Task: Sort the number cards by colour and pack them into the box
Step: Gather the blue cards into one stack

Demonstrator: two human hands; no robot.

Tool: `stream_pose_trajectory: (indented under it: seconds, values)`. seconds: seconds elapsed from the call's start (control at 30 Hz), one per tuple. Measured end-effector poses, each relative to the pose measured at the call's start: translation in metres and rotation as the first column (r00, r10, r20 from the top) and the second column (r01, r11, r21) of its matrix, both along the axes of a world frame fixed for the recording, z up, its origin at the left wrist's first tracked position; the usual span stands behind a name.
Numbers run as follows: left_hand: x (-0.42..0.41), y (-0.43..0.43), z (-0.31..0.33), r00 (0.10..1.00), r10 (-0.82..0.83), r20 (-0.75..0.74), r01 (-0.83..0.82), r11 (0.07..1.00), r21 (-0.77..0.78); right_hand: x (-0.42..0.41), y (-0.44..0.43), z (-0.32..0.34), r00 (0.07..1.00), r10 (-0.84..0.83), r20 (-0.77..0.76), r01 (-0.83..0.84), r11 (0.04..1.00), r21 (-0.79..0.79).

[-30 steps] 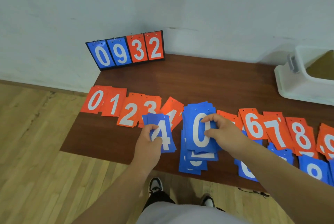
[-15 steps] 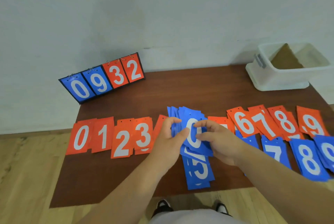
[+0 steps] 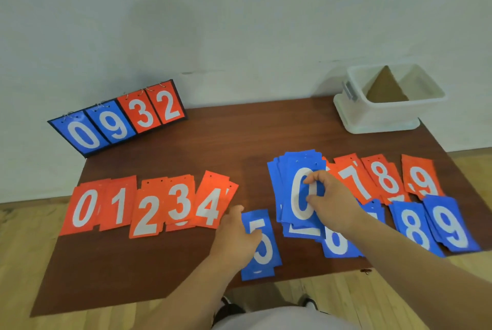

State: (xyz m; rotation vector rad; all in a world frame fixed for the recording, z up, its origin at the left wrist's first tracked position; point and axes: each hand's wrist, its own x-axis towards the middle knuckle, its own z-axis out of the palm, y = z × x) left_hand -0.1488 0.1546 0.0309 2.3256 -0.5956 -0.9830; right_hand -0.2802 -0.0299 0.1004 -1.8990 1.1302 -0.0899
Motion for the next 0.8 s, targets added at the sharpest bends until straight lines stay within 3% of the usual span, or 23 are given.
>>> stream_pose_trajectory:
  seconds: [0.07, 0.13, 0.27, 0.47, 0.6, 0.8]
  values:
    - [-0.015, -0.006, -0.019, 0.996, -0.027, 0.089, 0.01, 0.981, 0.192, -0.015, -0.009, -0.002, 0.999, 0.029, -0.041, -0.03, 0.999, -0.012]
    - [-0.032, -0.014, -0.033, 0.996, -0.018, 0.085, -0.011, 0.944, 0.331, -0.029, -0.017, -0.008, 0.996, 0.059, -0.067, -0.06, 0.998, -0.021]
    - [-0.061, -0.029, -0.06, 0.987, 0.059, 0.149, -0.119, 0.893, 0.435, -0.054, -0.027, -0.022, 0.99, 0.104, -0.094, -0.105, 0.994, -0.003]
    - [-0.079, -0.027, -0.073, 0.945, 0.286, 0.157, -0.318, 0.915, 0.247, -0.074, -0.047, -0.033, 0.98, 0.138, -0.141, -0.132, 0.99, 0.054]
    - [-0.088, -0.021, -0.073, 0.925, 0.376, 0.046, -0.379, 0.923, 0.072, -0.069, -0.054, -0.031, 0.974, 0.192, -0.118, -0.183, 0.98, 0.08]
    - [-0.081, -0.015, -0.039, 0.871, 0.483, -0.088, -0.491, 0.86, -0.142, -0.054, -0.049, -0.026, 0.976, 0.21, -0.064, -0.199, 0.969, 0.148]
